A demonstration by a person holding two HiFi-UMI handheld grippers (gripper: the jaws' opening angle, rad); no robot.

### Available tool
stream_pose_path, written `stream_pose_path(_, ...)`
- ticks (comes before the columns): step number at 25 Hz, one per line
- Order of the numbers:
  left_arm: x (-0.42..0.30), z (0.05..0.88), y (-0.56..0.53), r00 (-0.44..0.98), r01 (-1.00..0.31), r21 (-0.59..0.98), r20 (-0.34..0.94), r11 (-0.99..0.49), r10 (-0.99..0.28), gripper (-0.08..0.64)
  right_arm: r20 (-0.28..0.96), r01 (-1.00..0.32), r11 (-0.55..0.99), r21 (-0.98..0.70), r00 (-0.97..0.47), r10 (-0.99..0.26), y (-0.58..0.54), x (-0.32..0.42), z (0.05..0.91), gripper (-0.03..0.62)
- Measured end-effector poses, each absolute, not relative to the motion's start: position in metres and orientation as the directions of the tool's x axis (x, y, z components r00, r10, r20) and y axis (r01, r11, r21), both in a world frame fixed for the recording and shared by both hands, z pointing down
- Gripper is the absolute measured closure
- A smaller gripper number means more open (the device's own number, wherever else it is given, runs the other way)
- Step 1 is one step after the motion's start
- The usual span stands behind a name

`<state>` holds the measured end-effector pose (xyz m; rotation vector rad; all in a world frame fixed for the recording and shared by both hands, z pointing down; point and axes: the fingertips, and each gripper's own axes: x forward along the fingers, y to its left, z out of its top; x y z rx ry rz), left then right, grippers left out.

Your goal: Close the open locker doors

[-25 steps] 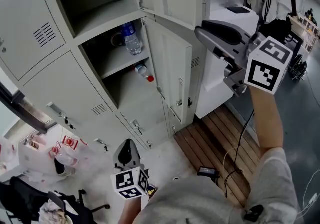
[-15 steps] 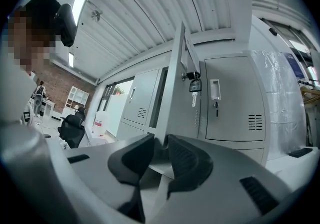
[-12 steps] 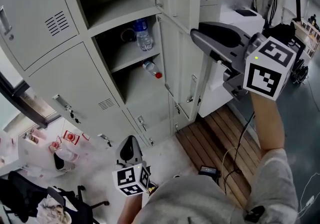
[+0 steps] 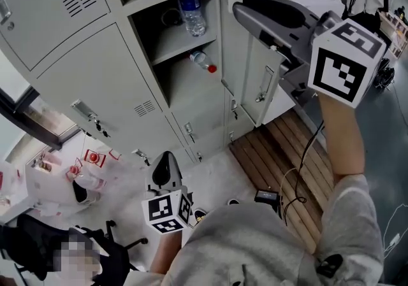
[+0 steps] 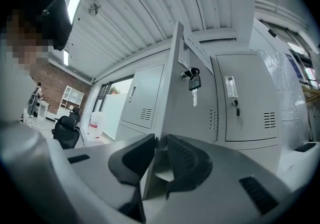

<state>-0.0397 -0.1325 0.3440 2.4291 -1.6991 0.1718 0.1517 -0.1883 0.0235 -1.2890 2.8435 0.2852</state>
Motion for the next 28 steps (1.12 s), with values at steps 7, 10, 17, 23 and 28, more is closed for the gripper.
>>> stream_pose_path(7,-0.072,0.340,-0.145,0.352,-0.936,0.068,0.189,-0.345,-0.917,0.549,-0.083,-0.749,0.637,0.184,-0.657,-0.749,-0.200,0.116,0.018,0.502)
stream_pose_path(10,-0.084,0.341,-0.146,0.358,-0.934,0.068,0.200,-0.351,-0.912,0.549,-0.088,-0.764,0.620,0.180,-0.640,-0.763,-0.204,0.107,0.018,0.502)
stream_pose_path(17,-0.120,0.344,-0.145,0.342,-0.940,0.065,0.219,-0.336,-0.914,0.549,-0.106,-0.782,0.601,0.166,-0.620,-0.777,-0.222,0.083,0.019,0.502)
stream_pose_path(23,-0.150,0.354,-0.146,0.325,-0.946,0.072,0.232,-0.317,-0.917,0.549,-0.123,-0.797,0.584,0.154,-0.602,-0.789,-0.239,0.063,0.020,0.502)
stream_pose_path(28,-0.173,0.358,-0.149,0.306,-0.952,0.069,0.234,-0.298,-0.923,0.549,-0.138,-0.812,0.566,0.141,-0.583,-0.801,-0.252,0.046,0.022,0.502)
